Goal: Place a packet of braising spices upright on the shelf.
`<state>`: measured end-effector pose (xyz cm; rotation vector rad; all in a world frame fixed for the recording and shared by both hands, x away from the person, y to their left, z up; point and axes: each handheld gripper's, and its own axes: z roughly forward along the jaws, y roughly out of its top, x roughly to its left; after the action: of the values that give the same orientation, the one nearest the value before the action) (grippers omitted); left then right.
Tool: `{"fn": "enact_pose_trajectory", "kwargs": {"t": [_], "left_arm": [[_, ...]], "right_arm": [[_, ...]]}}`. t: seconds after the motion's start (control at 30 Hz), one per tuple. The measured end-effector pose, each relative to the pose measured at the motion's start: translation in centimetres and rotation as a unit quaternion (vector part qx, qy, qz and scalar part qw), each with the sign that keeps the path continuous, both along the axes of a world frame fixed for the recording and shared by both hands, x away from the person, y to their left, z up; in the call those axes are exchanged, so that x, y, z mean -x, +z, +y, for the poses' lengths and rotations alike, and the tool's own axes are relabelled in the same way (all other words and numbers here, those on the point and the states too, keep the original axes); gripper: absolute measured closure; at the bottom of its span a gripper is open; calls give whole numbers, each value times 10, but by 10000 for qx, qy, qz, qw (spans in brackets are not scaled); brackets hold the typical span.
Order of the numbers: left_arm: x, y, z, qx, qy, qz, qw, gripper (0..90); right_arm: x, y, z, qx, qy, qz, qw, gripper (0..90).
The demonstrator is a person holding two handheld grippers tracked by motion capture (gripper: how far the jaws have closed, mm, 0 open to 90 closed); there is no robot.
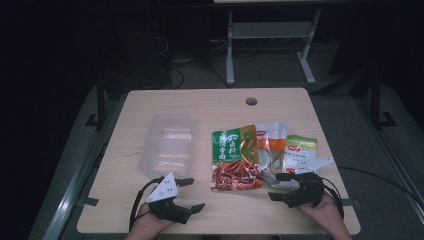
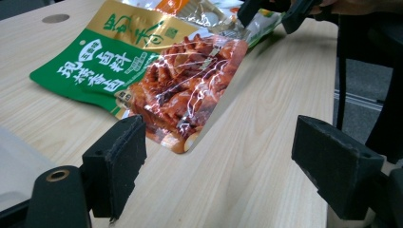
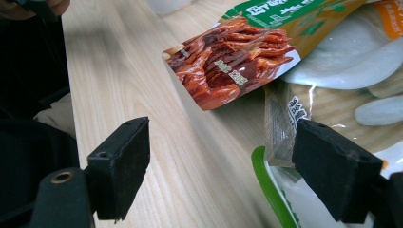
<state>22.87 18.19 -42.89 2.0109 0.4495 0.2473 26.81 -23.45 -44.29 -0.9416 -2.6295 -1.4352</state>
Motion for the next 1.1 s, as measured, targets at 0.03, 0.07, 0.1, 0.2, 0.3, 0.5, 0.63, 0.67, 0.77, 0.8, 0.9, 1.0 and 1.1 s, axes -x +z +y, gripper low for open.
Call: {"fn": "enact_pose_trajectory", "kwargs": {"t": [0.03,0.07,0.1,0.2,0.3,0.5,0.63,0.67,0.77,0.8,0.9,1.0,1.1], "left_arm": [[0,0,-1,-4,-7,2,10000,183],[0,0,-1,-16,-5,13,10000,182],[0,-1,-2,-34,-14,4,10000,182],[0,-1,-2,-51,-50,2,10000,182],[0,-2,-3,-47,-63,39,10000,182],[-1,-3,-6,-105,-101,-4,9999,182],[-2,-2,-4,-4,-74,245,9997,169],[-2,-1,-3,29,-44,202,9998,169],[-1,0,-3,34,-17,176,9998,169],[-1,0,-3,16,-29,172,9998,169],[-2,-1,-3,12,-50,200,9998,169],[-1,0,-5,53,-52,191,9998,169],[-1,1,-6,14,-88,142,9999,169]], "right_arm": [[0,0,0,-8,-11,27,10000,197],[-1,-1,0,-14,-14,35,10000,198],[-1,-1,1,-13,-23,67,10000,197],[-3,0,3,-21,-44,90,9999,192],[-5,3,5,-117,-50,48,9999,190],[-15,9,10,-10,-8,23,10000,193],[-35,22,21,93,-34,124,9999,212],[-38,23,23,117,-32,160,9998,216],[-52,30,31,275,-106,199,9994,232],[-57,32,33,310,-149,247,9991,236],[-75,35,38,467,-264,331,9980,246],[-92,38,41,545,-380,499,9965,249],[-109,39,44,659,-552,759,9934,265]]}}
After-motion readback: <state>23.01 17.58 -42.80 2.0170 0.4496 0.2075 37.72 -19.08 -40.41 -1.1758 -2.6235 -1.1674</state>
